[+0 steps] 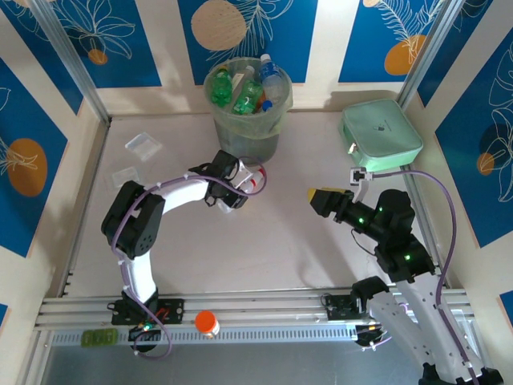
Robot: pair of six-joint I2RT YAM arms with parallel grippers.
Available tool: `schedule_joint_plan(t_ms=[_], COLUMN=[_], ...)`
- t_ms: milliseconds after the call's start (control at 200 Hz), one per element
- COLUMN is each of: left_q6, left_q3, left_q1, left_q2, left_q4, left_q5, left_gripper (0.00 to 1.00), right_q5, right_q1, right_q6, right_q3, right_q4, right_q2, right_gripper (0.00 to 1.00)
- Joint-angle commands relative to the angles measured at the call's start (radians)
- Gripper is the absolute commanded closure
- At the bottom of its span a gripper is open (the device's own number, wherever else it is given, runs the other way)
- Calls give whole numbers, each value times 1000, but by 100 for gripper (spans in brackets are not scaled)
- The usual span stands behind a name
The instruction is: Put the plastic bottles in the bin
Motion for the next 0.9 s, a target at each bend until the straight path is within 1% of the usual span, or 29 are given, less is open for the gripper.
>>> schedule_joint_plan(t_ms=[0,55,155,290,510,625,690,780,895], left_q6=[7,-2,-47,-116,-157,-181,-209,-267,-330], left_q3=[29,34,37,12,16,28,42,123,338], left_q1=[-14,-14,-14,-20,-43,-47,-46,-44,-28], left_q2=[-5,-24,-75,-189,-360,-445,-487,-495,-406], left_q4=[-37,-46,-53,-46,-84,-68,-30,-21,-108], left_q5=[-11,-10,21,78,125,179,185,141,113], left_gripper=[53,55,56,57,56,56,56,56,59], right_q5=[-22,-23,-19,-20,-18,-17,-20,-27,-37], right_q1=[-7,-7,-10,-12,-13,-14,-14,-14,-13], right_q6=[11,7,7,12,10,12,21,41,53], right_q3=[-7,-6,-8,-5,-5,-9,-15,-25,-26], right_q4=[3,-1,1,4,0,15,31,58,75], right_q2=[-19,-19,-16,-17,-16,-4,7,22,43], right_gripper=[26,26,26,26,26,26,26,26,26])
